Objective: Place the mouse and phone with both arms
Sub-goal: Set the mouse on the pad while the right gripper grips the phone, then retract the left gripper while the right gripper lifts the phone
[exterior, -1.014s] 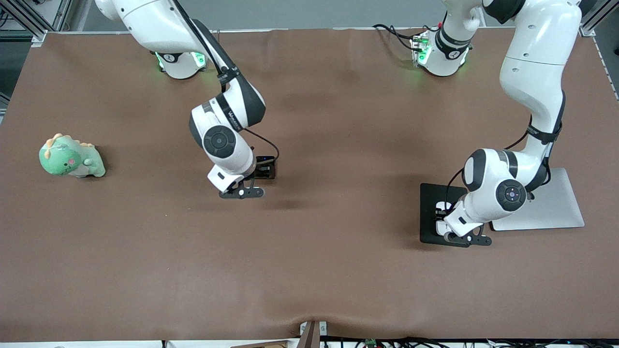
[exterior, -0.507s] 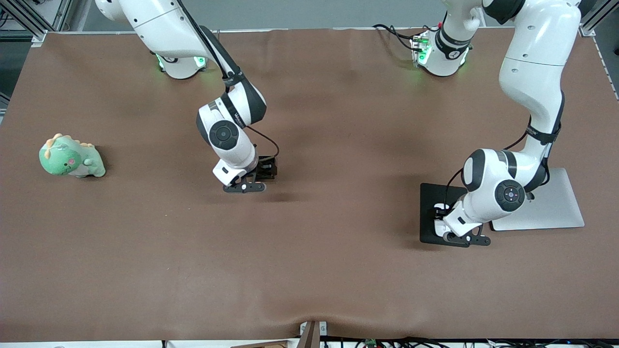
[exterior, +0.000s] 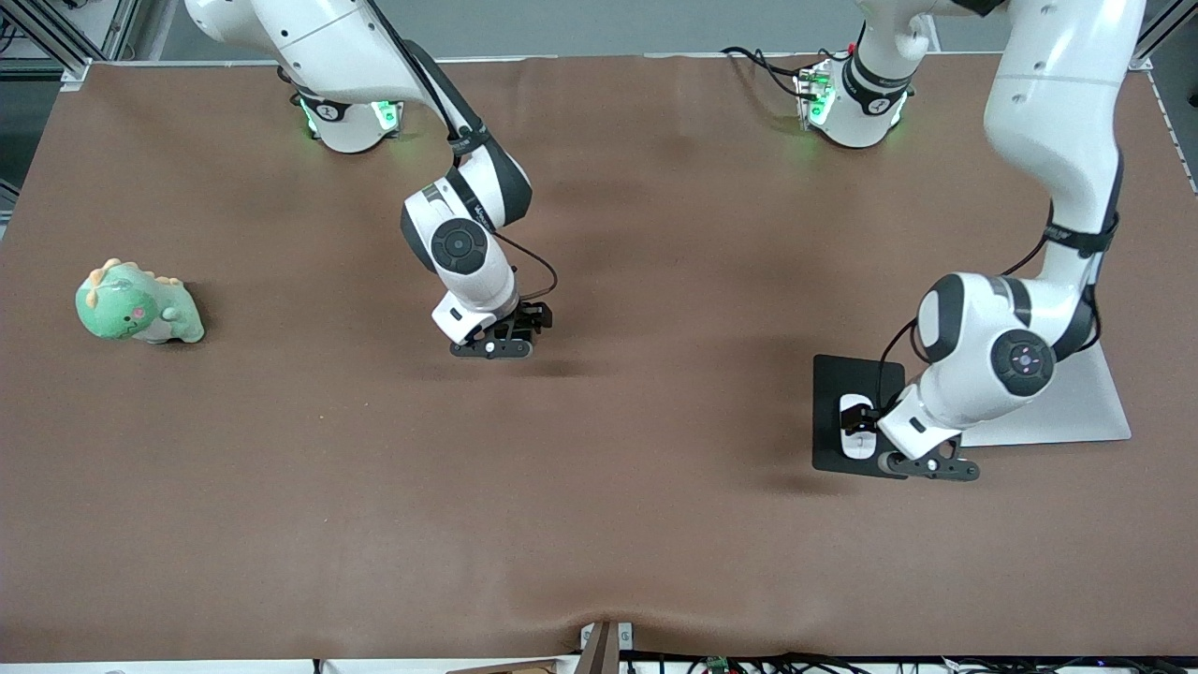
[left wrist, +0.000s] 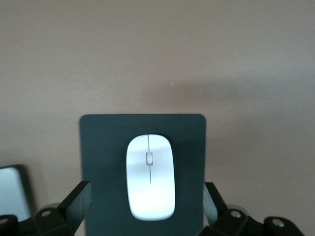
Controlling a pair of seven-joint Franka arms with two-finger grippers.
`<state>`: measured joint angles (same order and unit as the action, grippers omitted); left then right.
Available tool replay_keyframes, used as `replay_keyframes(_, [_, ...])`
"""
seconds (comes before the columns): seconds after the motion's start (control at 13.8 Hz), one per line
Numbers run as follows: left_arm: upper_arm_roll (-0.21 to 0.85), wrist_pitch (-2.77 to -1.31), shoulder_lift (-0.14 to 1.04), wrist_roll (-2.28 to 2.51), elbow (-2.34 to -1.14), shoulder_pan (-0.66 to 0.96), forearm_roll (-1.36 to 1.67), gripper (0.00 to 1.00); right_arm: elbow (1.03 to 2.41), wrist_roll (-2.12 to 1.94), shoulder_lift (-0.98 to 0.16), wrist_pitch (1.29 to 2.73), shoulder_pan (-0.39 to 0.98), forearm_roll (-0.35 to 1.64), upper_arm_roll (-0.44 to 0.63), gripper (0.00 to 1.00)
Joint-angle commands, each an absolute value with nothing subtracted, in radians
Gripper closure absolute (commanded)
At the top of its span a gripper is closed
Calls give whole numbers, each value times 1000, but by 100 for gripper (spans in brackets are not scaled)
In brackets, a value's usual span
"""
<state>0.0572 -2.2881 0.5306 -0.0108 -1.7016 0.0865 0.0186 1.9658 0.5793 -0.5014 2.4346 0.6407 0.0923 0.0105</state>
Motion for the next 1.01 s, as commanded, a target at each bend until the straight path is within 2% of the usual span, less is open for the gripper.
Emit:
replay_keyframes(0.0, [54, -2173, 390, -26, -1727, 83, 23, 0, 2000, 600, -483, 2451, 655, 69, 23, 0])
replay_keyframes(0.29, [54, -2007, 240, -35, -1723, 69, 23, 0, 2049, 600, -483, 2546, 653, 51, 23, 0])
replay_keyframes(0.94, [54, -1712, 12, -84, -1715, 37, -15, 0, 2082, 609, -492, 2597, 663, 49, 23, 0])
